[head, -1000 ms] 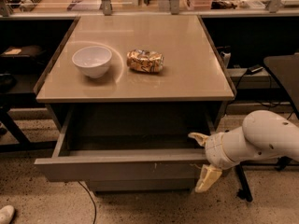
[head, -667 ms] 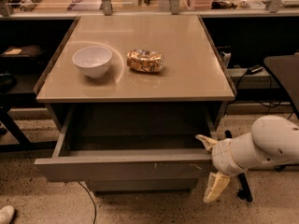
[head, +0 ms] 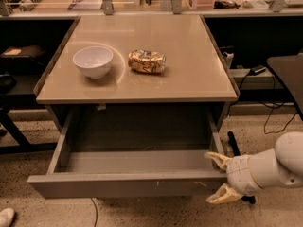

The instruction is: Open top drawer

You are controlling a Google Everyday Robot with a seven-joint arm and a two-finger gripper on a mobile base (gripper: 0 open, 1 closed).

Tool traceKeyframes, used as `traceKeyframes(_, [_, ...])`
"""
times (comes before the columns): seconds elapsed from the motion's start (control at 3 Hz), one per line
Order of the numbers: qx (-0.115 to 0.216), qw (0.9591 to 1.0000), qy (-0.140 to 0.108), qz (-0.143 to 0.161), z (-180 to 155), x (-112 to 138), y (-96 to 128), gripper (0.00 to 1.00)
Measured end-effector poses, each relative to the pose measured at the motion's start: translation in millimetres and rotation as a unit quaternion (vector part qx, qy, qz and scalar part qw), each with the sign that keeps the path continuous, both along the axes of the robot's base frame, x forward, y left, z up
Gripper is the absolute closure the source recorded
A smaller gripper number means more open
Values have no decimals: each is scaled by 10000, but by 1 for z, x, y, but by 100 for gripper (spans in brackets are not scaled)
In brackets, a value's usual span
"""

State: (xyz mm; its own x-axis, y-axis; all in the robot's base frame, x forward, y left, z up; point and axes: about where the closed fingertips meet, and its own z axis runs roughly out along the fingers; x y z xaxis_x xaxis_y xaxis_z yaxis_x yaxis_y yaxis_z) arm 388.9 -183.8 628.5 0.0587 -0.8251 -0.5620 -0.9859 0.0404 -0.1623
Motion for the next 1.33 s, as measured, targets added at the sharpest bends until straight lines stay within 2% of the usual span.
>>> traceKeyframes(0.33, [0, 10000, 0, 0, 0, 3, 1, 64])
traceKeyframes(0.67, [28, 10000, -11, 0, 1, -11, -1, 88])
traceKeyframes(1.0, [49, 10000, -16, -28, 1, -25, -4, 100])
traceKeyframes(1.33, [55, 10000, -16, -31, 1, -28, -4, 81])
